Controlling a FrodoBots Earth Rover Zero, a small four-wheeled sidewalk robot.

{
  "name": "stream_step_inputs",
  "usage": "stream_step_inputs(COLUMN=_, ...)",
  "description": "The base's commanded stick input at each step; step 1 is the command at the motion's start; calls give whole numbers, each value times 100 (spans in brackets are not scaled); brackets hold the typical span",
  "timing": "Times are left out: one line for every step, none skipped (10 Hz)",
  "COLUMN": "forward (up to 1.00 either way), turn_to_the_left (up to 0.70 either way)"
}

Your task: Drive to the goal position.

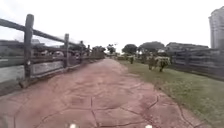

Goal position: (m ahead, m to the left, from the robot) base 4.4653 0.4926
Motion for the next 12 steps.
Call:
stream_step_inputs(forward=93, turn_to_the_left=0)
stream_step_inputs(forward=93, turn_to_the_left=0)
stream_step_inputs(forward=93, turn_to_the_left=0)
stream_step_inputs(forward=93, turn_to_the_left=0)
stream_step_inputs(forward=93, turn_to_the_left=0)
stream_step_inputs(forward=93, turn_to_the_left=0)
stream_step_inputs(forward=93, turn_to_the_left=0)
stream_step_inputs(forward=93, turn_to_the_left=0)
stream_step_inputs(forward=93, turn_to_the_left=0)
stream_step_inputs(forward=93, turn_to_the_left=0)
stream_step_inputs(forward=93, turn_to_the_left=0)
stream_step_inputs(forward=93, turn_to_the_left=0)
